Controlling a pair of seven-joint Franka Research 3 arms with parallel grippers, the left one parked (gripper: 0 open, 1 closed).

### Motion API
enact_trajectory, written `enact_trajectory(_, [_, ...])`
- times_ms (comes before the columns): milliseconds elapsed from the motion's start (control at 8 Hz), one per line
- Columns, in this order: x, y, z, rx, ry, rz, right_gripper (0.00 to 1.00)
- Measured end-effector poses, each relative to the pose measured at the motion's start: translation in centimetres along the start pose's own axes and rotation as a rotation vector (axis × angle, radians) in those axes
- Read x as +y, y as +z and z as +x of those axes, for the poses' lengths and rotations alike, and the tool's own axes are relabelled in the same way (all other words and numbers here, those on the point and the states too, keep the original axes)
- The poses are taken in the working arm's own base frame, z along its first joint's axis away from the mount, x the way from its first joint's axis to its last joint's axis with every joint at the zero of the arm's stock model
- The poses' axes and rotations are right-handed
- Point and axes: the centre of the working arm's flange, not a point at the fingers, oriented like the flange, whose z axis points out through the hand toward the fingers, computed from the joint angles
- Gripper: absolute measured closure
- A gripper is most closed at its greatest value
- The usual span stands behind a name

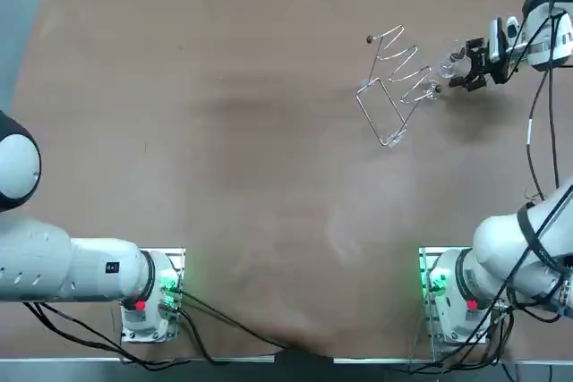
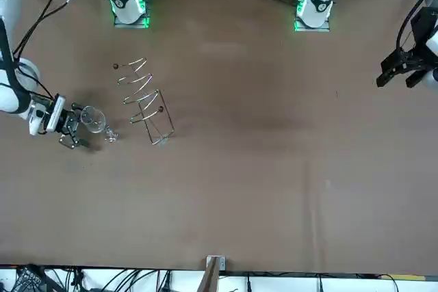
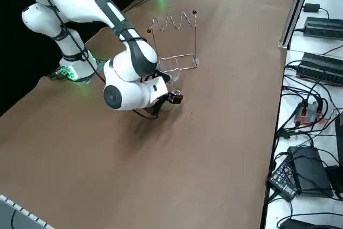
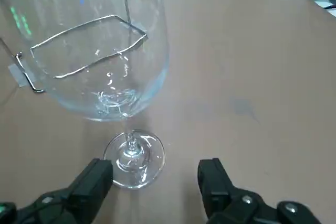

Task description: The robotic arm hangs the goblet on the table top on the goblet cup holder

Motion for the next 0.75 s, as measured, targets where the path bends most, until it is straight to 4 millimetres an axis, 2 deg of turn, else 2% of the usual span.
enact_trajectory(750, [-1.1,2.5,-1.2,0.044,0.018,0.008,0.00])
